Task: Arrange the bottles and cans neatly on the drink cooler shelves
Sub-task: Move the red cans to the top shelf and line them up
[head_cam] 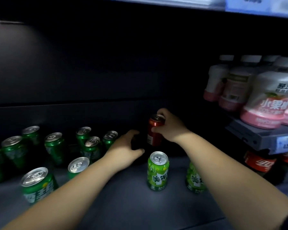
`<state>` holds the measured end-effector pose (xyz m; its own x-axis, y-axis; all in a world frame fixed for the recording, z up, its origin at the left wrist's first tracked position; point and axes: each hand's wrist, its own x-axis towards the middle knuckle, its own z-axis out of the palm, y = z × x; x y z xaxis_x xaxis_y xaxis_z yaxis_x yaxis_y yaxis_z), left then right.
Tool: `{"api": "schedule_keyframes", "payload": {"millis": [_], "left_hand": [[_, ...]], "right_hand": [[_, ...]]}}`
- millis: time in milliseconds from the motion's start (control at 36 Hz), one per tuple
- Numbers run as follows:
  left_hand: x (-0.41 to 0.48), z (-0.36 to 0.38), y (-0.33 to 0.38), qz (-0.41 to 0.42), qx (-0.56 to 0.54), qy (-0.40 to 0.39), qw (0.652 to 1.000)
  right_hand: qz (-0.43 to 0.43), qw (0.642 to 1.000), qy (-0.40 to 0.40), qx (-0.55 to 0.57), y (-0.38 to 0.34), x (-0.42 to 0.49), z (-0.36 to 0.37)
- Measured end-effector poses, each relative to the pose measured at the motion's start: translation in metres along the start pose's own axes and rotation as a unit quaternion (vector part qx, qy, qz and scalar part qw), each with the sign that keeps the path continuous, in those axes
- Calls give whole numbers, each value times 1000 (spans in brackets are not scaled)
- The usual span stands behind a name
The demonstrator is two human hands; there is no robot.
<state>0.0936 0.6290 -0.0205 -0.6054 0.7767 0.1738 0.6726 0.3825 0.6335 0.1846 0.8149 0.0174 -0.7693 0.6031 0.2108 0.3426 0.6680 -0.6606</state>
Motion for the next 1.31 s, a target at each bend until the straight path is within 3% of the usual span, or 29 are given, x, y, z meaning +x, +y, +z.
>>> {"api": "schedule_keyframes", "payload": {"millis": [139,306,417,583,806,944,1056,1306], "left_hand": [[-13,9,35,38,-121,99,987],[-45,0,79,59,-151,218,962],[-70,-16,95,81,-283,174,940],[-108,-43,116,125,-387,141,903],[-152,-86,149,195,-299,145,923],[-168,-131,168,231,-86,168,954],[-178,-174,182,244,26,225,943],[-198,-258,186,216,-39,267,938]], "right_hand": [[-53,996,57,34,-43,-41,-37],[-102,983,127,88,-70,-95,-67],[-143,969,122,160,-75,-126,-89],[-220,953,33,205,-83,-158,-106],[-277,934,55,218,-119,-195,-124],[-306,918,87,236,-152,-205,-145],[-326,905,115,247,-185,-205,-167],[-365,894,102,240,-274,-198,-152]]}}
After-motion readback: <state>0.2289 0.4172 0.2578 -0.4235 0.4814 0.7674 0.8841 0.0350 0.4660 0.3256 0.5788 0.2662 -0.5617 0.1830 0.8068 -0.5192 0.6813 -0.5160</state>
